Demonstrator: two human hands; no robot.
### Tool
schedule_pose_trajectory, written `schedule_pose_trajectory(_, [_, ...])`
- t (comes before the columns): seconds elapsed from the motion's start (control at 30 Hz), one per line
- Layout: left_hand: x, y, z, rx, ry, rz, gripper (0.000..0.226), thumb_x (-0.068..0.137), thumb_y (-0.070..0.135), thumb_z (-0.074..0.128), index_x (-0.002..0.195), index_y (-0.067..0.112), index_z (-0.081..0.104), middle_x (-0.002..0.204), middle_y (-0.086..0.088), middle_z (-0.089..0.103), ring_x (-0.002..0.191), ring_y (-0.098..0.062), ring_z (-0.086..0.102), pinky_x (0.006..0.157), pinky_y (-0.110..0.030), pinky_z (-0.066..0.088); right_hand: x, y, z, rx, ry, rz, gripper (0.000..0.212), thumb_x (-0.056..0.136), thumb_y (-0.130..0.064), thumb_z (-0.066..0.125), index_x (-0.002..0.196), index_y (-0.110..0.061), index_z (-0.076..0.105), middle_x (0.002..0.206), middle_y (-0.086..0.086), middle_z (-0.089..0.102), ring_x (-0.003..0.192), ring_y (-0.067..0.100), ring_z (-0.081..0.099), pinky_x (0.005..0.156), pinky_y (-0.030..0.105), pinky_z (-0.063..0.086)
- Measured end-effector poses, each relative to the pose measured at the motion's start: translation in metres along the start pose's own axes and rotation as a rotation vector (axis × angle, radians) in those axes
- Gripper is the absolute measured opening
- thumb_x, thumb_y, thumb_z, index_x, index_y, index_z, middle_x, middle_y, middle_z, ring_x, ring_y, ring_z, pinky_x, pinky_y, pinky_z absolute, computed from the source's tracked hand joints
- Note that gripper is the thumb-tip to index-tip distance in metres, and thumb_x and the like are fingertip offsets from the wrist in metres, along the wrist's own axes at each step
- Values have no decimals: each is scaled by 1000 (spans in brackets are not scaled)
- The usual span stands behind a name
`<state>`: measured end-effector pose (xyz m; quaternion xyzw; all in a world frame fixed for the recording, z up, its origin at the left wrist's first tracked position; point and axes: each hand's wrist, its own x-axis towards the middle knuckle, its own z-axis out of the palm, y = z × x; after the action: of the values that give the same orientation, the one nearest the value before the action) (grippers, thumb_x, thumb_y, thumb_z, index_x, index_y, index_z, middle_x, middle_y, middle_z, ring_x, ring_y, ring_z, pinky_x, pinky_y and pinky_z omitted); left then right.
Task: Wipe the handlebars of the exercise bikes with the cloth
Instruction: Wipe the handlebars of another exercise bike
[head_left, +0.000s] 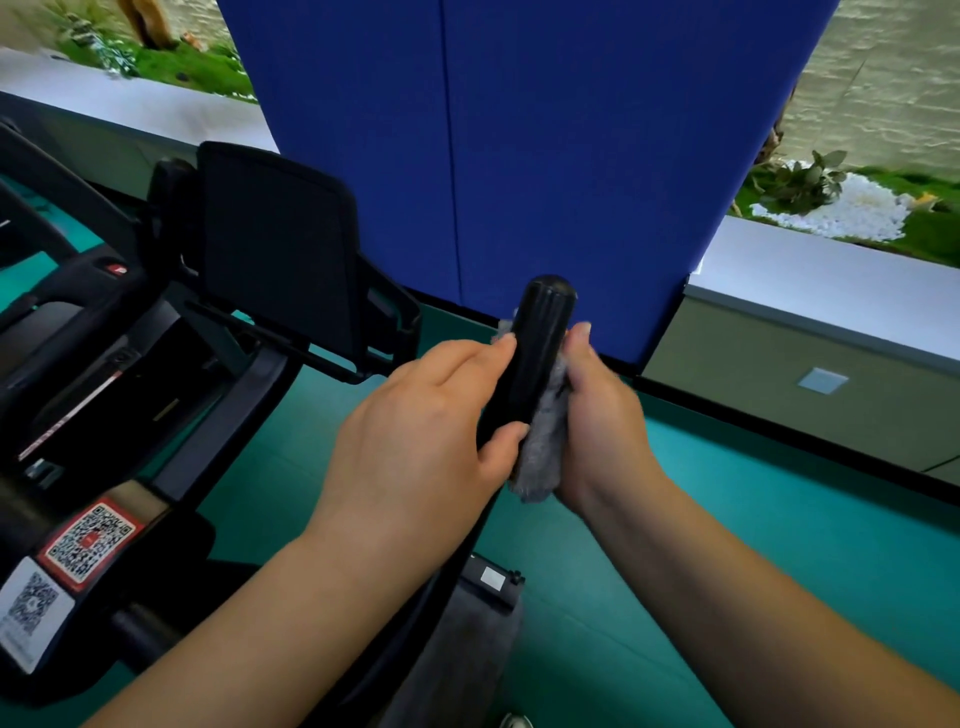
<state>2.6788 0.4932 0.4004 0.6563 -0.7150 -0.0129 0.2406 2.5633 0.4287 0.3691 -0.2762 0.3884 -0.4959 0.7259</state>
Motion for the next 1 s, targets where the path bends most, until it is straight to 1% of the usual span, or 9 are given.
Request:
schedule_pose_trajectory(0.07, [-2, -2, 0, 6, 16, 14, 56, 78, 37, 68, 132, 25, 55, 113, 14, 60, 77, -7, 50, 64, -21, 38, 12, -11, 5, 43, -14, -39, 54, 101, -47, 30, 106, -10, 69, 100, 8, 71, 91, 23, 63, 91, 40, 50])
schedule_pose_trajectory(0.13, [-5, -5, 0, 4, 32, 27, 55, 77, 34, 72, 129, 23, 59, 110, 13, 62, 76, -7, 50, 64, -21, 39, 19, -17, 6, 28, -1, -69, 55, 101, -48, 27, 112, -11, 67, 103, 9, 71, 90, 23, 64, 86, 40, 51])
schedule_pose_trajectory(0.2, [-8, -6, 1, 5, 26, 33, 54, 76, 34, 73, 128, 23, 60, 109, 13, 63, 77, -9, 53, 63, -21, 39, 14, -10, 1, -20, 13, -57, 59, 101, -50, 26, 114, -9, 67, 108, 13, 70, 93, 23, 65, 89, 40, 51])
schedule_pose_trajectory(0.33, [-15, -7, 3, 9, 22, 48, 55, 75, 32, 74, 127, 22, 60, 109, 13, 64, 78, -9, 57, 64, -19, 39, -8, 11, -5, -22, 26, 20, 59, 100, -50, 30, 101, -11, 73, 103, 9, 73, 95, 22, 66, 97, 43, 49])
schedule_pose_trajectory(0.5, [-22, -11, 1, 2, 31, 67, 48, 80, 31, 72, 125, 21, 62, 111, 11, 65, 84, -13, 60, 66, -23, 48, 17, -7, 4, 54, -19, -23, 63, 100, -51, 26, 102, -5, 68, 96, 12, 70, 88, 24, 65, 87, 40, 51])
schedule_pose_trajectory(0.63, [-29, -14, 1, -15, 38, 74, 44, 78, 33, 62, 121, 23, 65, 110, 12, 65, 92, -17, 63, 69, -33, 57, 19, -7, 2, 45, 5, -41, 64, 99, -53, 26, 108, -6, 67, 99, 12, 71, 88, 23, 66, 82, 38, 52])
schedule_pose_trajectory(0.73, [-34, -16, 2, -7, 9, 83, 43, 78, 34, 62, 120, 24, 65, 108, 12, 66, 91, -16, 63, 68, -32, 57, -4, 17, -5, 31, 9, -4, 64, 100, -53, 23, 106, -9, 69, 98, 12, 72, 86, 20, 67, 82, 36, 55])
schedule_pose_trajectory(0.87, [-42, -22, -3, -3, -35, 89, 38, 78, 36, 61, 113, 24, 69, 106, 12, 69, 90, -15, 64, 70, -30, 58, -19, 39, 2, 19, 65, 71, 66, 99, -52, 26, 98, -2, 68, 93, 15, 72, 80, 23, 68, 76, 35, 57])
schedule_pose_trajectory(1.0, [-50, -29, -9, -14, -49, 69, 36, 76, 37, 61, 108, 24, 72, 101, 12, 71, 79, -13, 62, 67, -25, 55, 6, 12, 13, 71, 45, -40, 72, 98, -57, 20, 93, -3, 67, 82, 12, 68, 71, 23, 62, 70, 34, 52])
